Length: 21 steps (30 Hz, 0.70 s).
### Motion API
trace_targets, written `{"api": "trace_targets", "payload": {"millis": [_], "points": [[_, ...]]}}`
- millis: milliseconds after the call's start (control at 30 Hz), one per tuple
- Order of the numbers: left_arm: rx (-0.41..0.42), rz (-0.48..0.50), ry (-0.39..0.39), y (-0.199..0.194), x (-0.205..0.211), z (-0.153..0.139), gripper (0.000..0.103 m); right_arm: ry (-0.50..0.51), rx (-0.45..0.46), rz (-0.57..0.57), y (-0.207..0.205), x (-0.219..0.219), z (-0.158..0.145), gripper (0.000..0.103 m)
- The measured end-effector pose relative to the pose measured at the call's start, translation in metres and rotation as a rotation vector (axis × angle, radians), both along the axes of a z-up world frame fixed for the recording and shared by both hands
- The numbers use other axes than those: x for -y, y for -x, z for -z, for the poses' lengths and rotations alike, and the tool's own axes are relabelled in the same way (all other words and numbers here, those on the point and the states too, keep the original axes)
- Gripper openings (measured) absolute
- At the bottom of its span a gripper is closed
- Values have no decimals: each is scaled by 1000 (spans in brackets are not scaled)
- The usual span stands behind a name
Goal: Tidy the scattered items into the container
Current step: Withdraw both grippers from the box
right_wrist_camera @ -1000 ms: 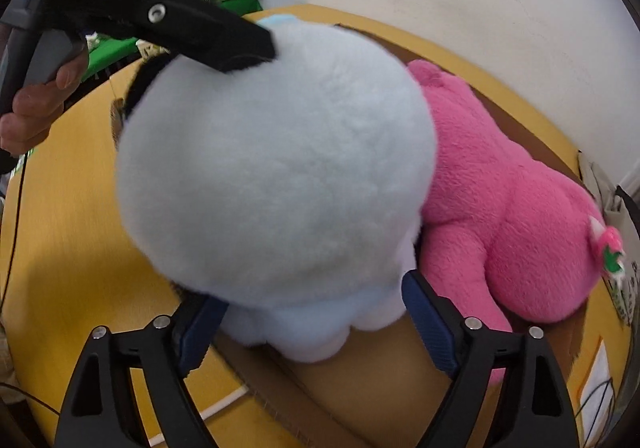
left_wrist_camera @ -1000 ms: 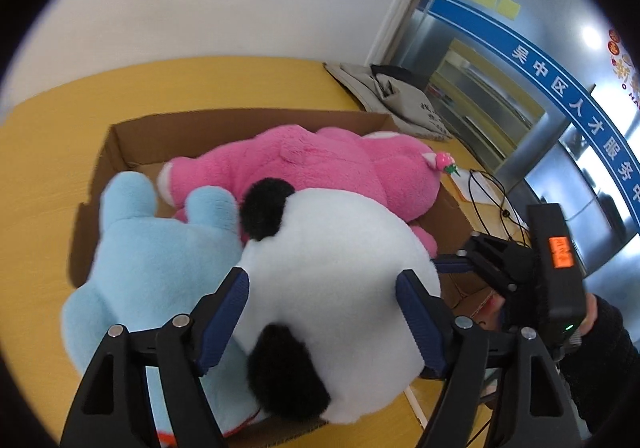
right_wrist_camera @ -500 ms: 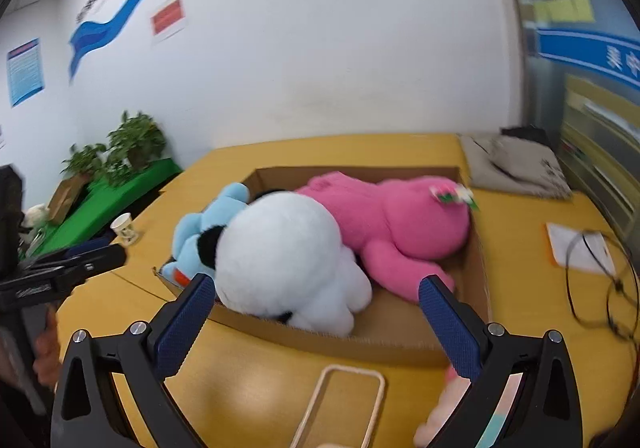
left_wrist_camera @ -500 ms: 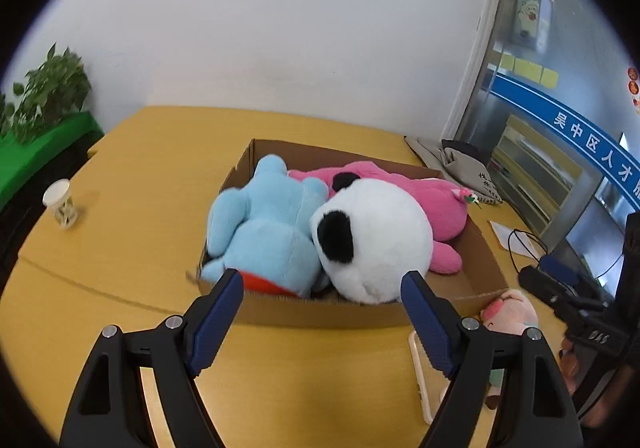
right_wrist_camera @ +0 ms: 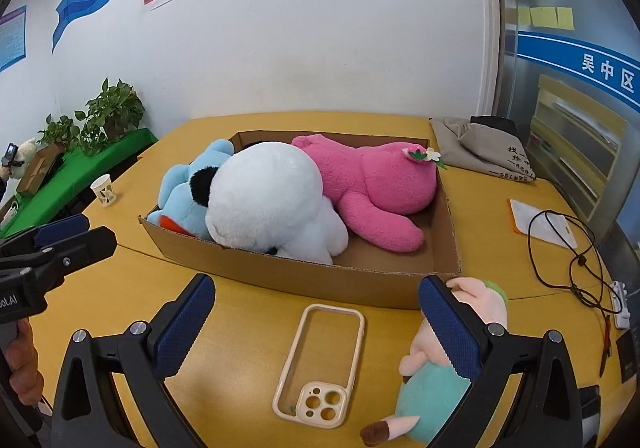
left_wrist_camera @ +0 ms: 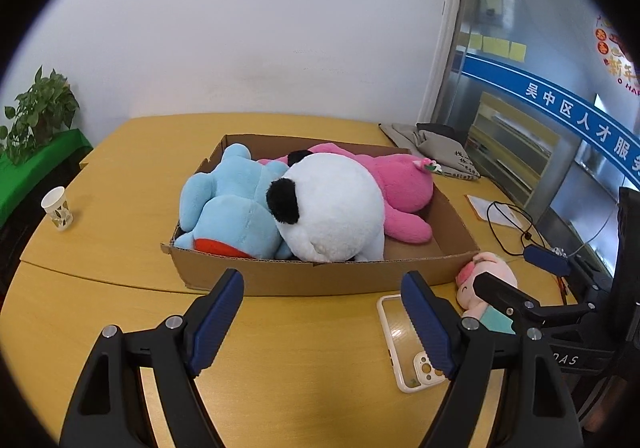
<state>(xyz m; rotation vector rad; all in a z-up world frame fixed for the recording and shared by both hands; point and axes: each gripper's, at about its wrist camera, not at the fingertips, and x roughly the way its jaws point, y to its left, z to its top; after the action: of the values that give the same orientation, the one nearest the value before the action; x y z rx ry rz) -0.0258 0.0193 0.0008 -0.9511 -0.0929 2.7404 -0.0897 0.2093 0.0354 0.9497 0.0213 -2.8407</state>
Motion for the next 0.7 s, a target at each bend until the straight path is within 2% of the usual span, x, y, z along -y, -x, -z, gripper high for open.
{"api": "trace_targets", "payload": {"millis": [400, 567, 700], "points": [[7, -28, -10, -2, 5, 2, 81, -1, -15, 8, -10, -10, -3, 103], [24, -19, -55, 0, 11, 3, 81, -3, -12, 7, -8, -8, 0, 103], [30, -23, -29, 1, 11, 6, 81, -4, -7, 13, -6, -8, 2, 103]]}}
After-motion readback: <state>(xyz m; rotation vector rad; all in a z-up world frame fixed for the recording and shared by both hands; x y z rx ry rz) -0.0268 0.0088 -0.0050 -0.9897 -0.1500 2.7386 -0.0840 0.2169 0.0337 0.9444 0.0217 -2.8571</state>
